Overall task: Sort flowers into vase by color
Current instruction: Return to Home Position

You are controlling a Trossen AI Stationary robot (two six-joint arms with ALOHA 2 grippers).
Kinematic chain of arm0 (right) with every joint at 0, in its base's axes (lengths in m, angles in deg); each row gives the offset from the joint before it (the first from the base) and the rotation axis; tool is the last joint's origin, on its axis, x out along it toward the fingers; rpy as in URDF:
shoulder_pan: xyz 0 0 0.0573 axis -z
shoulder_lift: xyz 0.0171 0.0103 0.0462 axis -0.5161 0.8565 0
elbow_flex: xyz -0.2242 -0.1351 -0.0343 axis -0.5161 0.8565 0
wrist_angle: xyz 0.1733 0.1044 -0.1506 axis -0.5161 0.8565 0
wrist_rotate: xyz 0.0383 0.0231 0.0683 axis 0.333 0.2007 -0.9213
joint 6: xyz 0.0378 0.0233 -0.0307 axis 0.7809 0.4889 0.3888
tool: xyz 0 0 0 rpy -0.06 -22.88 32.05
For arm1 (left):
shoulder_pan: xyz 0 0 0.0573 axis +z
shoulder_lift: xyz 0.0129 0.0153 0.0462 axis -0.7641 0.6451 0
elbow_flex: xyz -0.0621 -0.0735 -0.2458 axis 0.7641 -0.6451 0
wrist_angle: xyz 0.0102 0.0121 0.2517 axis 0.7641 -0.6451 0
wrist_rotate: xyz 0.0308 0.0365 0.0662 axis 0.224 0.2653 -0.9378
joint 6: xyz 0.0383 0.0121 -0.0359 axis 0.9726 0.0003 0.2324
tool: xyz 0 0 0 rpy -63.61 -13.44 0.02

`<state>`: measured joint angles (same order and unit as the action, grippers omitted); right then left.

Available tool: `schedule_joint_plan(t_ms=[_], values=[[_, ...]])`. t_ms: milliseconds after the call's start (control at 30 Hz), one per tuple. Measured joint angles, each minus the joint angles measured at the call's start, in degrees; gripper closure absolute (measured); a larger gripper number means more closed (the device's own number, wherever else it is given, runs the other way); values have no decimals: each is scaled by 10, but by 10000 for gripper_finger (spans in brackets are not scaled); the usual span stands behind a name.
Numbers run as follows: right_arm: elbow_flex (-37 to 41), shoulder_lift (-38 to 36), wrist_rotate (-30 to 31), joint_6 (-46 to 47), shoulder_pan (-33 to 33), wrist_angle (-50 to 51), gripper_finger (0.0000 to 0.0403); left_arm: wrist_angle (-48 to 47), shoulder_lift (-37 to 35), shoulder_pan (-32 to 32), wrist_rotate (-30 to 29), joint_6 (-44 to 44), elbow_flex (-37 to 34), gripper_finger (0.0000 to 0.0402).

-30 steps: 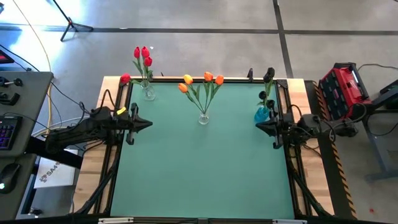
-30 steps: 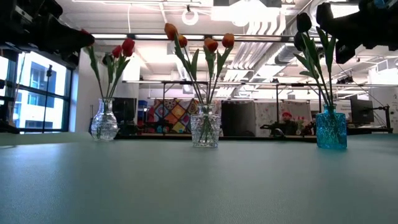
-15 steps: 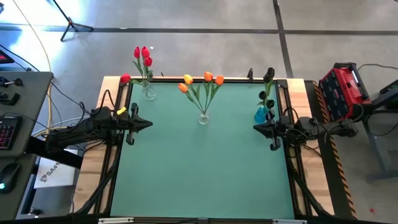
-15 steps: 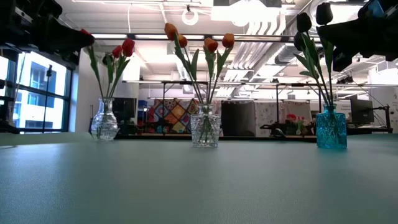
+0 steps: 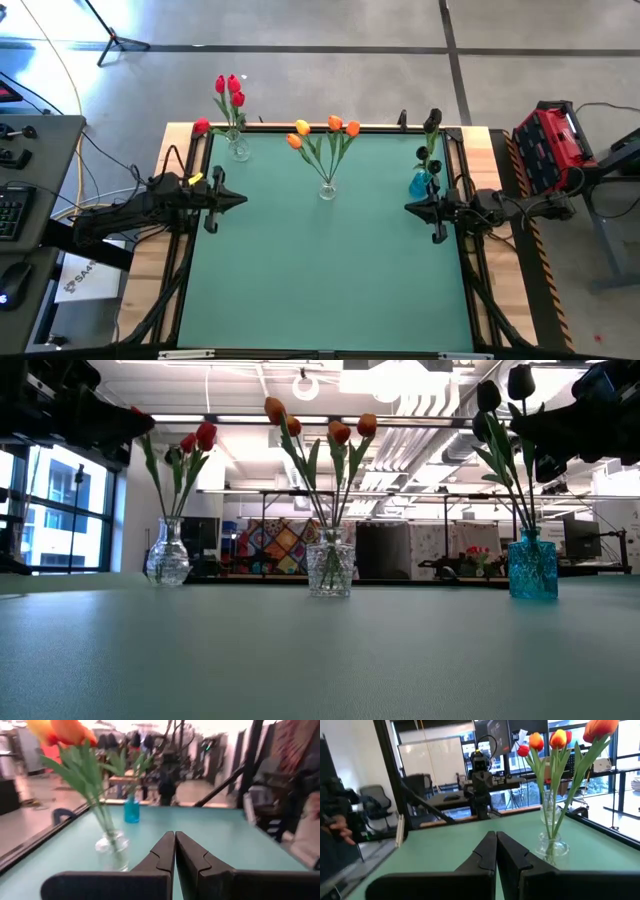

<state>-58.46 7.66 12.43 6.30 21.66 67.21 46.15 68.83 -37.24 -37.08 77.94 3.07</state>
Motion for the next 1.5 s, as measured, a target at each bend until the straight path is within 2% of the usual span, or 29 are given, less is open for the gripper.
schedule_joint_plan(t_ms=[167,267,433,700,833,1067,1333,1500], values=[[0,0,0,7,0,5,403,87,0,0,17,-75,-65,401],[0,0,-16,21,0,7,403,101,5,-3,16,-62,-63,401],[0,0,-52,36,0,15,403,87,0,-5,6,-58,-63,401],[0,0,-53,37,0,21,403,95,0,-15,2,-53,-63,401],[0,1,-49,39,0,40,403,80,2,-23,-41,-76,-64,401],[0,1,-61,35,0,43,403,82,7,-54,-100,-55,-64,401],[0,1,-60,50,0,43,403,69,8,-57,-107,-59,-64,401],[0,1,-60,52,0,43,403,69,8,-57,-106,-141,-64,401]])
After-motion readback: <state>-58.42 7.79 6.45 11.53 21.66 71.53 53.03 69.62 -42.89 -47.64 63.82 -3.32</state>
